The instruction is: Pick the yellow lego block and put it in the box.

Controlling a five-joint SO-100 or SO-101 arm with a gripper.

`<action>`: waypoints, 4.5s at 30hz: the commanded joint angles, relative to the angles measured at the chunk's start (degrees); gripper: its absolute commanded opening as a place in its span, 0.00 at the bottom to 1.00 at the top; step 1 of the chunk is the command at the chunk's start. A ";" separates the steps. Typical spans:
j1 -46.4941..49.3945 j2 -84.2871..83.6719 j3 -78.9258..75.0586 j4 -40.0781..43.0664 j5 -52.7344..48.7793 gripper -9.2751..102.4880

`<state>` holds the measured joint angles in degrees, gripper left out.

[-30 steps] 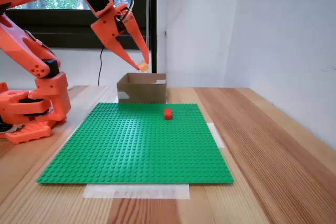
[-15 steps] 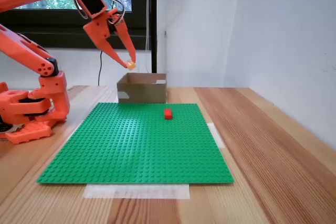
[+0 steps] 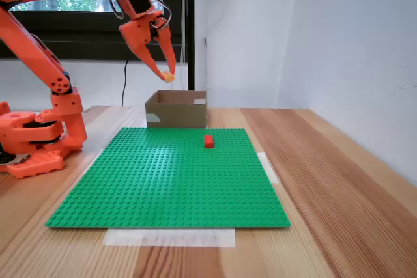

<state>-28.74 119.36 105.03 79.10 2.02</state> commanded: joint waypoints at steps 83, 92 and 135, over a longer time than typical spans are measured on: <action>-15.82 -52.47 -35.77 0.00 0.79 0.08; -16.26 -52.47 -36.12 1.32 -0.44 0.15; -5.01 -7.29 -4.66 -9.40 -8.79 0.21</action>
<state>-36.12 106.44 97.38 72.69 -6.06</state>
